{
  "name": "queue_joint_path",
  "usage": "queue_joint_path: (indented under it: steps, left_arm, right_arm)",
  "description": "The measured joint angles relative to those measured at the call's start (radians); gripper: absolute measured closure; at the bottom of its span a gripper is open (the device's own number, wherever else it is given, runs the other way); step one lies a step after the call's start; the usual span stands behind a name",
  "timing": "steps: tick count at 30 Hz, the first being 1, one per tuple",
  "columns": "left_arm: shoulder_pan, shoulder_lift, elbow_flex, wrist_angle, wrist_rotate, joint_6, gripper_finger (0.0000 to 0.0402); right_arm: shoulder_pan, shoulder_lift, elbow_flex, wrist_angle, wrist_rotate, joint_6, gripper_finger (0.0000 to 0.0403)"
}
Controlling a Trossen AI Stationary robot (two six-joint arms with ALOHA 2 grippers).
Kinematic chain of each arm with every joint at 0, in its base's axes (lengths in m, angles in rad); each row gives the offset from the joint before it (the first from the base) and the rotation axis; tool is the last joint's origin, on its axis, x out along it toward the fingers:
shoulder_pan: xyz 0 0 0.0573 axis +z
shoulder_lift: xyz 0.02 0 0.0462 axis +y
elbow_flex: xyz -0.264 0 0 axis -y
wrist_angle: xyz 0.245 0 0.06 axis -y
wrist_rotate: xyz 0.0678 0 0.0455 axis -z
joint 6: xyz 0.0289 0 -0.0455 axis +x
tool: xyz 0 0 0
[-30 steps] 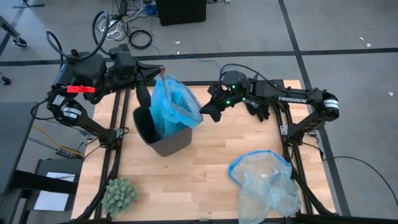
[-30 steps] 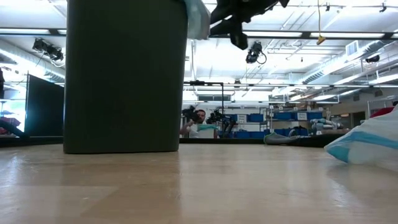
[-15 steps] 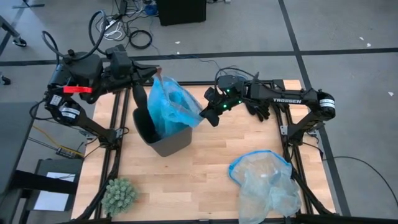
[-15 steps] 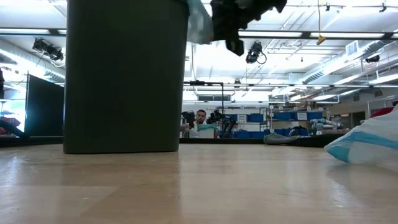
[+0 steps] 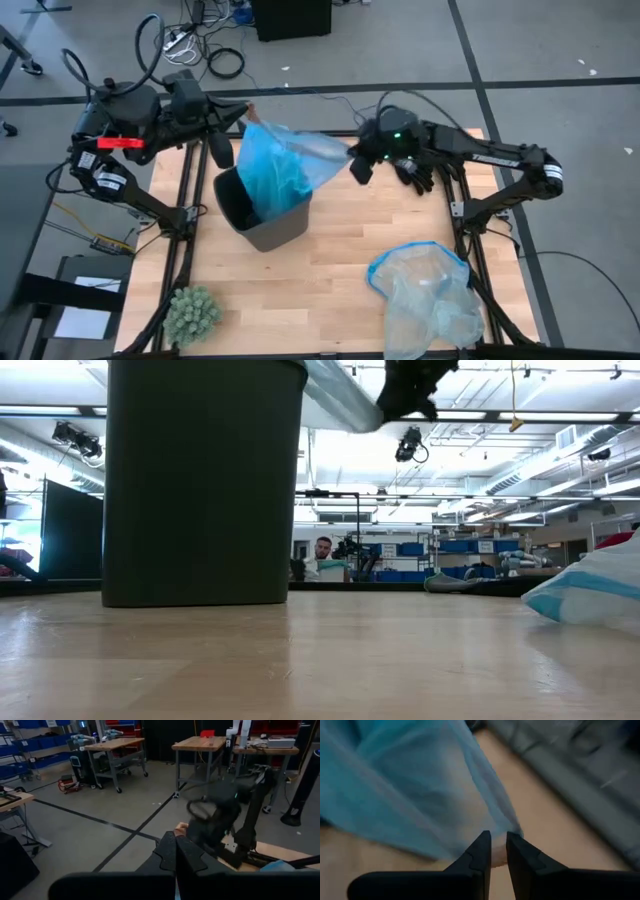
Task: Place trash/remove bag and relplace
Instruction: Remove the trash bag from the bin
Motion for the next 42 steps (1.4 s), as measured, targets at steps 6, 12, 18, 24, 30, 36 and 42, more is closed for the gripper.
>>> queue_joint_path:
  steps: [6, 12, 18, 24, 30, 36, 42]
  left_arm:
    - [0.0, 0.001, 0.0, -0.001, 0.0, -0.012, 0.0401]
    - [0.0, 0.001, 0.0, -0.003, 0.001, -0.012, 0.0401]
    - [0.0, 0.004, -0.002, -0.003, 0.002, -0.012, 0.0401]
    - [0.0, 0.006, -0.002, -0.007, 0.005, -0.002, 0.0401]
    - [0.0, 0.016, -0.003, -0.012, 0.005, -0.001, 0.0401]
    - [-0.001, 0.014, -0.003, -0.018, 0.005, -0.005, 0.0401]
    - [-0.002, 0.014, -0.003, -0.021, 0.005, -0.021, 0.0401]
  right_arm:
    - [0.0, -0.075, 0.03, 0.041, 0.274, -0.215, 0.0353]
    - [-0.016, -0.085, 0.138, 0.01, 0.273, -0.313, 0.0353]
    - [-0.061, -0.062, 0.192, -0.104, -0.002, -0.126, 0.0352]
    - [-0.104, 0.008, 0.193, -0.186, -0.194, -0.061, 0.0321]
    - [-0.108, 0.092, 0.192, -0.196, -0.24, -0.076, 0.0266]
    - [-0.134, 0.138, 0.192, -0.205, -0.364, -0.076, 0.0265]
    - [-0.148, 0.153, 0.192, -0.23, -0.405, -0.087, 0.0295]
